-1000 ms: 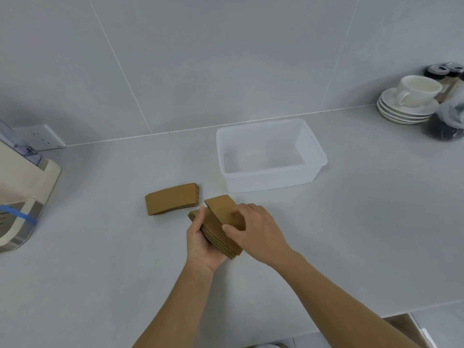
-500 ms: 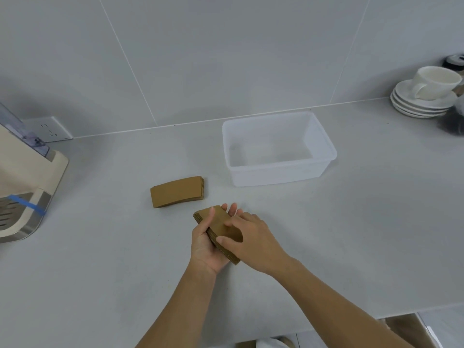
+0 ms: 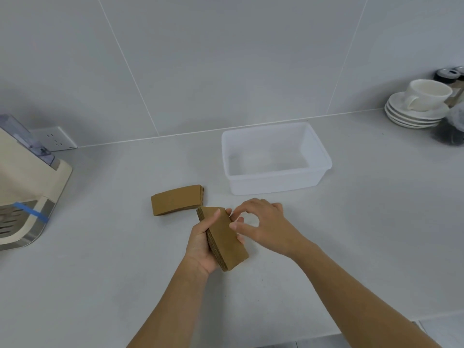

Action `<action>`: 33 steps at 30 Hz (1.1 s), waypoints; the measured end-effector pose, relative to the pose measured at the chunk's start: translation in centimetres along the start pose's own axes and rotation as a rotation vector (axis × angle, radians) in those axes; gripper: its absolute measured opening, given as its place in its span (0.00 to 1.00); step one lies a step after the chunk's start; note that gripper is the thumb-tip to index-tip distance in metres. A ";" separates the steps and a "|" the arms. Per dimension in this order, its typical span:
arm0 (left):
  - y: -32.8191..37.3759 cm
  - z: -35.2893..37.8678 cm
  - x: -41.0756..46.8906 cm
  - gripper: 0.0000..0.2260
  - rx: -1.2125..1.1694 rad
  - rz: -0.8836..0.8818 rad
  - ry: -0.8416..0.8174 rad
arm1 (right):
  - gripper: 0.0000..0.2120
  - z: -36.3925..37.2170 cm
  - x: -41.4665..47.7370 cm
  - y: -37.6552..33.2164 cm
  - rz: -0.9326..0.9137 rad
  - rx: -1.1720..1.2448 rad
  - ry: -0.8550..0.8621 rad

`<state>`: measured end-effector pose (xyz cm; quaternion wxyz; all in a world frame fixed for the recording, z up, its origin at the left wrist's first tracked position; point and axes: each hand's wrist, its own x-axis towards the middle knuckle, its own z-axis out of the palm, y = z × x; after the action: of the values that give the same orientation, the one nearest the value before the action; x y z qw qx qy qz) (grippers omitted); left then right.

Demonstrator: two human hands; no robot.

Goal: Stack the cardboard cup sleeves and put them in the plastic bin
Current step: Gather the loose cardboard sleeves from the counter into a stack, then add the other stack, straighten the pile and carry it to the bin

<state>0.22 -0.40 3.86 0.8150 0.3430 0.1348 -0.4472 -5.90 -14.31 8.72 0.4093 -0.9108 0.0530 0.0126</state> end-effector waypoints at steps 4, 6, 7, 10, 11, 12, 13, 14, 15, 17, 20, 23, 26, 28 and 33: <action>0.2 0.7 -0.5 0.20 0.034 -0.024 -0.046 | 0.16 -1.3 0.5 -0.6 0.012 0.059 0.006; 0.4 0.8 -0.8 0.20 0.089 -0.041 -0.079 | 0.17 -1.9 0.7 -0.8 -0.012 0.094 -0.006; 0.5 0.9 -0.9 0.20 0.120 -0.052 -0.099 | 0.17 -2.1 0.8 -0.9 -0.024 0.097 -0.022; 0.7 1.0 -1.4 0.23 0.194 -0.092 -0.179 | 0.19 -2.8 1.2 -1.2 -0.052 0.072 -0.118; 0.8 1.1 -1.5 0.23 0.212 -0.104 -0.201 | 0.19 -2.9 1.2 -1.3 -0.057 0.074 -0.154; 0.9 1.2 -1.6 0.24 0.227 -0.114 -0.222 | 0.20 -3.0 1.2 -1.3 -0.063 0.081 -0.182; 0.9 1.3 -1.7 0.24 0.240 -0.123 -0.242 | 0.20 -3.0 1.2 -1.3 -0.070 0.088 -0.199; 1.0 1.4 -1.7 0.25 0.256 -0.129 -0.264 | 0.20 -3.0 1.2 -1.3 -0.077 0.088 -0.206; 1.0 1.4 -1.8 0.25 0.275 -0.136 -0.288 | 0.20 -3.1 1.2 -1.2 -0.079 0.085 -0.206; 1.0 1.6 -1.8 0.25 0.312 -0.151 -0.338 | 0.19 -3.2 1.2 -1.3 -0.080 0.100 -0.205; 0.8 1.6 -1.7 0.23 0.341 -0.175 -0.394 | 0.18 -3.5 1.1 -1.5 -0.084 0.153 -0.237; 0.6 1.6 -1.7 0.22 0.375 -0.210 -0.434 | 0.16 -3.5 0.9 -1.5 -0.063 0.214 -0.239; 0.5 1.6 -1.8 0.23 0.402 -0.258 -0.464 | 0.11 -3.5 0.9 -1.4 -0.032 0.301 -0.260; 0.4 1.5 -1.9 0.23 0.419 -0.280 -0.478 | 0.09 -3.5 0.8 -1.4 -0.018 0.304 -0.285; 1.0 1.7 -1.8 0.26 0.457 -0.253 -0.473 | 0.06 -3.4 1.1 -1.4 -0.016 0.340 -0.245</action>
<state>-0.14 -0.03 6.51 0.6640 0.3842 -0.1201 -0.6302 -4.68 -15.99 11.97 0.5605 -0.8207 -0.0030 0.1109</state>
